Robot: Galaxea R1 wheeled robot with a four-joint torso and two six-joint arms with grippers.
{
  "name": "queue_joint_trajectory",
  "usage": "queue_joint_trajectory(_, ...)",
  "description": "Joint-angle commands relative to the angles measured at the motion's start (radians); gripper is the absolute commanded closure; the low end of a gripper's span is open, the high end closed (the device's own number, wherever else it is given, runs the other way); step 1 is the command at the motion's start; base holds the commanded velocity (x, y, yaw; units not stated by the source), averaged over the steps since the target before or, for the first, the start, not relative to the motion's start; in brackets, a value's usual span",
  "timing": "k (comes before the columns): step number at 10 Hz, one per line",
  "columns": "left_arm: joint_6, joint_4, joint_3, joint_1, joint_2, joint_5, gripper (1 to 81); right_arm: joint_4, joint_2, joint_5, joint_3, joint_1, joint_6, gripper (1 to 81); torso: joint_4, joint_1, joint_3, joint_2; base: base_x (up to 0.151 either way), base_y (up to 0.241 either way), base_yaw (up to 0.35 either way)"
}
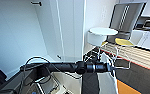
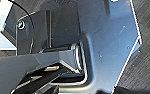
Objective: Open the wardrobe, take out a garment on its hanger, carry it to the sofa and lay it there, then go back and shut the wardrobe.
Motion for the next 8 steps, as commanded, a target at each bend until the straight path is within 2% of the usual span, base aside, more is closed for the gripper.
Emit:
queue_joint_trajectory(1,0.009,0.030,0.025,-0.172,0.020,-0.049,81.1,0.004,0.004,-0.058,0.007,0.019,0.002,1.0,0.000,0.000,0.000,0.000,0.000,0.000,-0.271)
queue_joint_trajectory(5,0.010,0.031,-0.032,-0.166,0.016,-0.014,81.1,0.004,0.003,-0.058,0.007,0.020,0.002,1.0,0.000,0.000,0.000,0.000,0.000,0.000,-0.271)
queue_joint_trajectory(8,0.010,0.045,-0.006,-0.159,-0.026,-0.012,81.1,0.004,0.005,-0.058,0.007,0.020,0.000,1.0,0.000,0.000,0.000,0.000,0.000,0.000,-0.273)
